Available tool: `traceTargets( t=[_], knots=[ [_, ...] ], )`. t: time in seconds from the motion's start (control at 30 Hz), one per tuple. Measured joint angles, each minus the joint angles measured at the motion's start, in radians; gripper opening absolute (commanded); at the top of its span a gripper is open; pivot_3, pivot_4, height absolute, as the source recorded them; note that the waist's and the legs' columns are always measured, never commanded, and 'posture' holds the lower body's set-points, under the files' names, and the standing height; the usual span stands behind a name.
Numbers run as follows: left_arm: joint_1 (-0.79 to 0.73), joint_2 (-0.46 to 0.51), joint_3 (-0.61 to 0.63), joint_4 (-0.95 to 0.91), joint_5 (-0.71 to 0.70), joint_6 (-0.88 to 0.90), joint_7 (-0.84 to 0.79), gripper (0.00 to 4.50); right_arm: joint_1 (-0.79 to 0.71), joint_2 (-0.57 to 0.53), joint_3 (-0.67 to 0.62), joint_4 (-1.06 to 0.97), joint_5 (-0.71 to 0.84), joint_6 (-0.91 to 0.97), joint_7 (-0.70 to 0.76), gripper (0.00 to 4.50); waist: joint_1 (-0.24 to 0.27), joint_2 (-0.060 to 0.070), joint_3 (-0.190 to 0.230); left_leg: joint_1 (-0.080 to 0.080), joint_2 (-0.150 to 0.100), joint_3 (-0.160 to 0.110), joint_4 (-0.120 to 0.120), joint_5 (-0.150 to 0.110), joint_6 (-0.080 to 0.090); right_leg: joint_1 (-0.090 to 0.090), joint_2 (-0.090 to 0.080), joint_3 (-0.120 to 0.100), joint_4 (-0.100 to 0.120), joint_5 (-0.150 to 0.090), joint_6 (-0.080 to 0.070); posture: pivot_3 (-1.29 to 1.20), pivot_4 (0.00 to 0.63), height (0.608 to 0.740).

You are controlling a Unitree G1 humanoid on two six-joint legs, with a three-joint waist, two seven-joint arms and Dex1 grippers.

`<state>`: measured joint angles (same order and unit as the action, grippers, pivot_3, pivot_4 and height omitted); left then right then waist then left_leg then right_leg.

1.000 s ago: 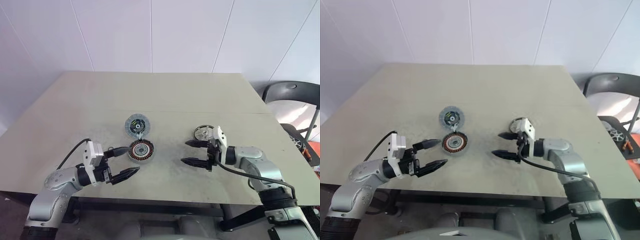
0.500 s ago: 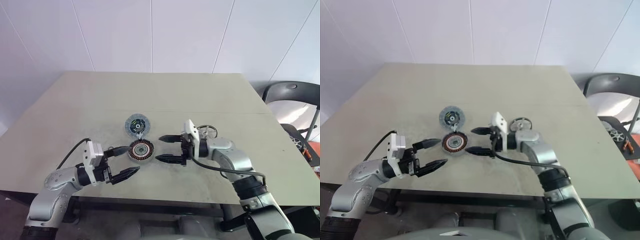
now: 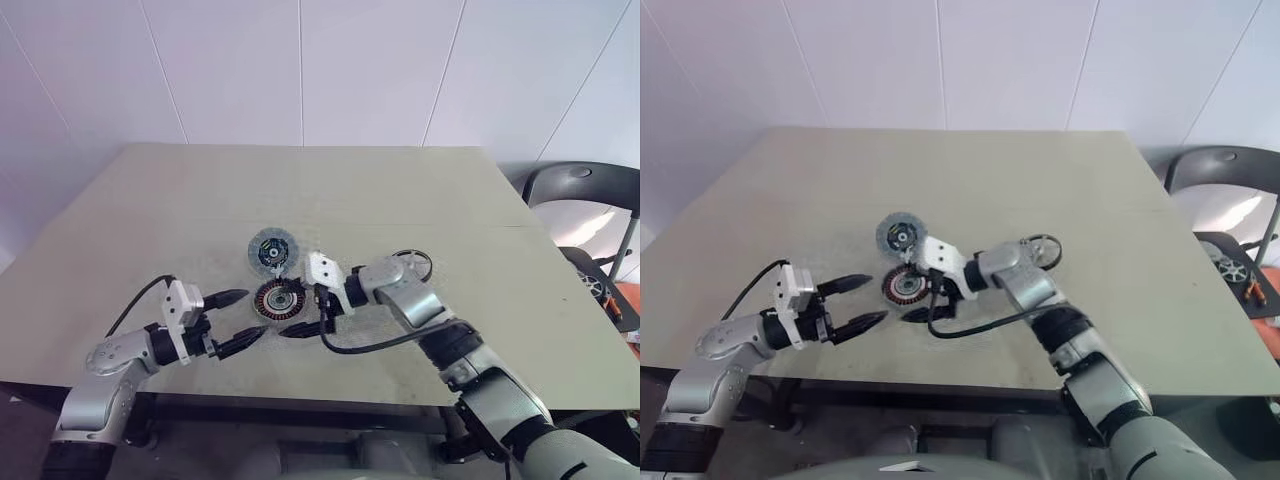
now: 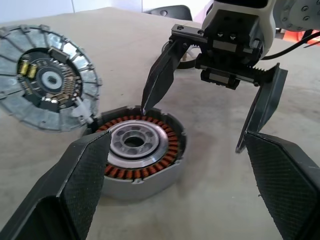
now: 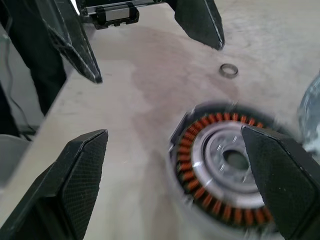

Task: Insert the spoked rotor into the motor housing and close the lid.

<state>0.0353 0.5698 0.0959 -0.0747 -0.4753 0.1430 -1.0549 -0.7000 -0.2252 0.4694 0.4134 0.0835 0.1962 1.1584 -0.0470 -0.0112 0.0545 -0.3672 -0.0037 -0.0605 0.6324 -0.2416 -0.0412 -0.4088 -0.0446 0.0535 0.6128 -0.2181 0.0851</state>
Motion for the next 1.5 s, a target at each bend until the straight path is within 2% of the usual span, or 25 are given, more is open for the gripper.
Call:
traceTargets(
  t=[0.3, 0.67, 0.93, 1.27, 1.5],
  knots=[
    [-0.001, 0.001, 0.008, 0.016, 0.005, -0.011, -0.010, 4.50, -0.049, 0.030, 0.020, 0.126, -0.119, -0.117, -0.037, 4.49, -0.001, 0.000, 0.000, 0.000, 0.000, 0.000, -0.001, 0.000, 0.000, 0.000, 0.000, 0.000, 0.000, 0.000, 0.000, 0.00, 0.000, 0.740],
    [-0.001, 0.004, 0.010, 0.016, 0.005, -0.016, -0.010, 4.50, -0.059, 0.029, 0.064, 0.141, -0.199, -0.142, 0.002, 4.49, -0.003, 0.000, 0.000, 0.000, 0.000, 0.000, -0.001, 0.000, 0.000, 0.000, 0.000, 0.000, 0.001, 0.000, 0.000, 0.00, 0.000, 0.740],
    [0.011, -0.002, 0.010, 0.012, 0.005, -0.017, 0.009, 4.50, -0.147, 0.055, 0.117, 0.214, -0.284, -0.217, 0.010, 4.49, -0.023, 0.000, 0.000, 0.001, 0.000, -0.001, -0.001, 0.000, 0.000, 0.000, 0.000, 0.000, 0.001, 0.000, 0.000, 0.00, 0.000, 0.740],
    [0.034, -0.002, 0.013, -0.009, 0.004, -0.017, 0.018, 4.50, -0.271, 0.072, 0.207, 0.303, -0.379, -0.340, 0.110, 4.49, -0.025, 0.000, 0.000, 0.002, 0.000, -0.001, -0.001, 0.000, 0.000, 0.000, 0.000, 0.000, 0.002, 0.000, 0.000, 0.00, 0.000, 0.740],
    [0.043, -0.004, 0.018, -0.019, 0.003, -0.017, 0.029, 4.50, -0.352, 0.109, 0.244, 0.388, -0.452, -0.403, 0.127, 4.49, -0.025, 0.001, 0.000, 0.003, 0.000, -0.001, -0.002, 0.000, 0.000, 0.000, 0.000, 0.000, 0.002, 0.000, 0.000, 0.00, 0.000, 0.740]
  ],
)
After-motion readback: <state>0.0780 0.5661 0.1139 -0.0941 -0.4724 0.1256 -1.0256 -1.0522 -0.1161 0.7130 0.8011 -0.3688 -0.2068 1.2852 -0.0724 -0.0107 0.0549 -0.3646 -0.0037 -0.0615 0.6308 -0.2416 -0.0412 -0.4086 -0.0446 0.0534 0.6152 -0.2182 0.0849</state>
